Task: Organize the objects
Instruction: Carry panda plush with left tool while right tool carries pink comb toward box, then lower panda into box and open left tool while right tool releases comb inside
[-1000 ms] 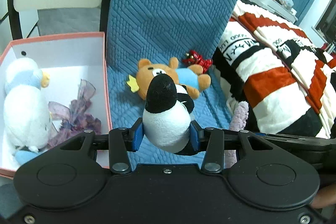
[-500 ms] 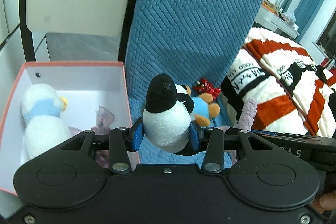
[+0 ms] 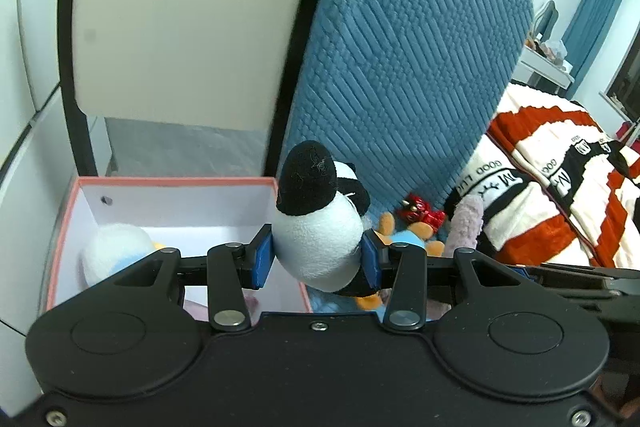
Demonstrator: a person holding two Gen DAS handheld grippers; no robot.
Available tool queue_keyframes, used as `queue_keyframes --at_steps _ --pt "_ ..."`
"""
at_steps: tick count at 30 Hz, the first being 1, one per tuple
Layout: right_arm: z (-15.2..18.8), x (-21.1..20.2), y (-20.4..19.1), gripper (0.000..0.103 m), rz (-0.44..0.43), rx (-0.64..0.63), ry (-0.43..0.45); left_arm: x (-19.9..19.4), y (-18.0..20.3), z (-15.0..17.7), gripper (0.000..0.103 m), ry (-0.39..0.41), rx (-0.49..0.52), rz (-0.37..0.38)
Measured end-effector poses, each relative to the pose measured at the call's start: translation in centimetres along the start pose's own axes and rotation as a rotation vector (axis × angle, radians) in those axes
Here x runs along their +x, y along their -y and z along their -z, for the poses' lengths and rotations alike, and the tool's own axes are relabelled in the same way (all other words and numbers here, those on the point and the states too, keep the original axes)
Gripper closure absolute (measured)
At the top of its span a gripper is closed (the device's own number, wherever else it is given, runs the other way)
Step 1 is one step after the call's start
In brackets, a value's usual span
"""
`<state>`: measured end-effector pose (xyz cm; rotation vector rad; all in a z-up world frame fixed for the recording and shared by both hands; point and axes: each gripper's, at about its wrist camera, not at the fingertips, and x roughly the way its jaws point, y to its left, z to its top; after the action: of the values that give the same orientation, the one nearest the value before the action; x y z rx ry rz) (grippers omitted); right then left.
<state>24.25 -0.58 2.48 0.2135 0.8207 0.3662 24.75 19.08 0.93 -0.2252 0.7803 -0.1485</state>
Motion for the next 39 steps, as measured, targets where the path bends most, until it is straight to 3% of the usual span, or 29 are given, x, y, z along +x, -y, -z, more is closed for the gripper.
queue_keyframes --at_steps 10,24,32,39 --pt "-0.1 3.8 -3.3 0.065 -0.041 -0.043 -0.053 1.7 -4.3 -0.6 0.061 -0.019 -0.021 -0.029" --pt "2.7 11.2 -4.1 0.065 -0.042 -0.038 -0.197 7.7 -10.1 1.8 0.061 -0.155 -0.063 -0.064" --pt "5.5 14.1 -3.9 0.065 -0.026 -0.040 -0.270 10.3 -11.9 3.6 0.061 -0.236 -0.087 -0.073" --pt "6.4 14.6 -3.8 0.065 -0.024 -0.042 -0.302 11.1 -12.0 4.2 0.061 -0.261 -0.083 -0.071"
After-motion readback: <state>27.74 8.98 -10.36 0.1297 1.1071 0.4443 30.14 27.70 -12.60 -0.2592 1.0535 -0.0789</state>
